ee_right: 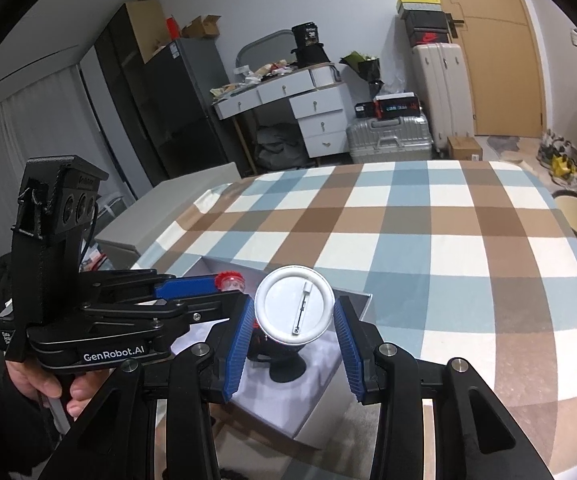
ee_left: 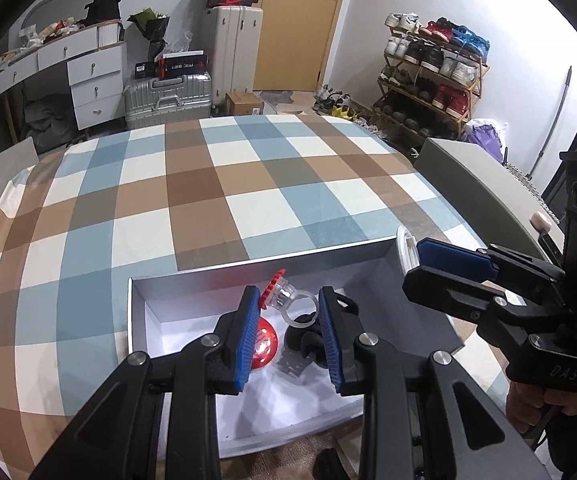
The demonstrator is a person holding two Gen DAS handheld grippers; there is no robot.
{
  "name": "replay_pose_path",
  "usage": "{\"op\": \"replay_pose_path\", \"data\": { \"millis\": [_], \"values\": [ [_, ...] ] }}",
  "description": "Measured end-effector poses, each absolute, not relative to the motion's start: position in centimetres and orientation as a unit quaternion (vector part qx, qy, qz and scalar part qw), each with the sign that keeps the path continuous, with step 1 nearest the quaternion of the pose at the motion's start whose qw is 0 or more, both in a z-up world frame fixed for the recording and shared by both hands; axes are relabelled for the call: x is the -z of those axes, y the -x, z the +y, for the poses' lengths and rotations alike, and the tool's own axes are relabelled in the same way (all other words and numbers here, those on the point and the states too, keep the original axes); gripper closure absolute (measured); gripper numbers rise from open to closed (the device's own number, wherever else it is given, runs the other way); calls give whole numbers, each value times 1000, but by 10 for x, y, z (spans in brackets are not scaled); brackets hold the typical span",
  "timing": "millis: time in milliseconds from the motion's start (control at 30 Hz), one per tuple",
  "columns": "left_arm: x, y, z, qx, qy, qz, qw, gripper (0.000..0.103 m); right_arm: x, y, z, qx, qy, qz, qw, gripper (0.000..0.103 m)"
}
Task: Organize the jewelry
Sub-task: 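Carry the clear piece and white badge into the box while both tools open, then withdraw both tools and move the right tool toward the black bracelets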
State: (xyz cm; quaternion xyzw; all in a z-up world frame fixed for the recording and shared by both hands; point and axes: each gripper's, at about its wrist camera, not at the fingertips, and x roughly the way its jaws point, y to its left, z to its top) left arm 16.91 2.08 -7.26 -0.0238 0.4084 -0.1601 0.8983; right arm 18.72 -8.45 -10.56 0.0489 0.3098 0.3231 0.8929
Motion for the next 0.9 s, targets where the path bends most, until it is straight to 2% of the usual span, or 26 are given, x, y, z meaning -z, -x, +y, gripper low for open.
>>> {"op": "replay_pose_path", "data": {
  "millis": [200, 267, 333, 367, 433, 467, 600, 900],
  "values": [
    [77, -174, 25, 173, 41, 409, 895, 78, 107, -188, -82, -315, -43, 308, 897, 61],
    [78, -175, 24, 170, 35, 411, 895, 76, 106, -187, -81, -312, -40, 303, 899, 53],
    [79, -175, 24, 165, 33, 414, 895, 68, 104, -185, -81, -311, -41, 297, 902, 45],
    [79, -175, 25, 161, 34, 413, 896, 66, 103, -183, -82, -312, -42, 292, 903, 45],
    [78, -174, 27, 158, 38, 413, 896, 50, 100, -178, -85, -310, -42, 284, 906, 42],
    [76, -171, 29, 157, 42, 410, 898, 48, 98, -176, -86, -308, -43, 281, 908, 40],
    [69, -164, 31, 144, 40, 402, 903, 47, 91, -165, -93, -302, -50, 270, 913, 32],
    [47, -132, 29, 112, 3, 373, 921, 45, 74, -139, -108, -291, -66, 255, 920, 28]
  ]
}}
